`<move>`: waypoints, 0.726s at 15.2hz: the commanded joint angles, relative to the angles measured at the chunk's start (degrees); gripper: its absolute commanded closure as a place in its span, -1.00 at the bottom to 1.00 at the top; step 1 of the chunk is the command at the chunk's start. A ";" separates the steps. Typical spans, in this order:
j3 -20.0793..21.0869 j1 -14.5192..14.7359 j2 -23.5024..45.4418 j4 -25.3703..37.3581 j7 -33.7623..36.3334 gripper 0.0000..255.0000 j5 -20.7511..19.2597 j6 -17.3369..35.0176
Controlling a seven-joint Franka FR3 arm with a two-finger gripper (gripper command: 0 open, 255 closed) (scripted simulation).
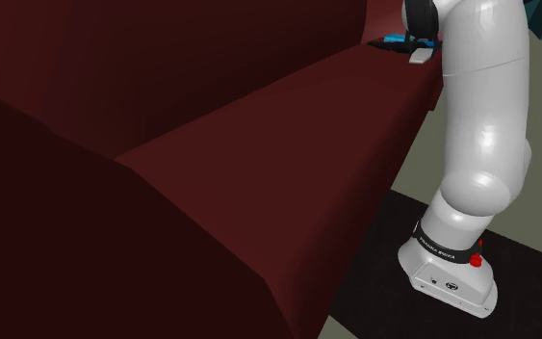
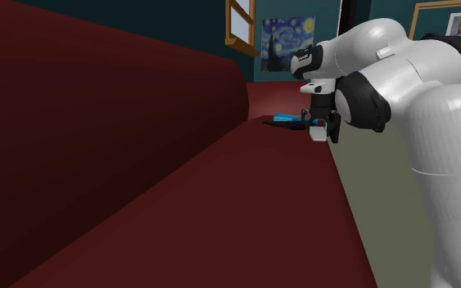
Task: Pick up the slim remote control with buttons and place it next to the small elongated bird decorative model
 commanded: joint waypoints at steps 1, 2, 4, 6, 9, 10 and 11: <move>-0.01 0.00 -0.01 0.00 0.00 -1.00 0.00 0.01; 0.00 0.00 0.00 0.01 0.00 -1.00 0.00 0.01; 0.00 0.00 0.00 0.01 0.00 -1.00 0.00 0.00; 0.00 0.00 0.00 0.01 0.00 -1.00 0.00 0.00; 1.02 -3.59 0.80 7.70 0.24 -1.00 0.67 -6.40; 1.43 -4.87 1.19 10.02 0.27 -1.00 1.04 -8.22; 1.44 -4.87 1.18 10.02 0.27 -1.00 1.03 -8.22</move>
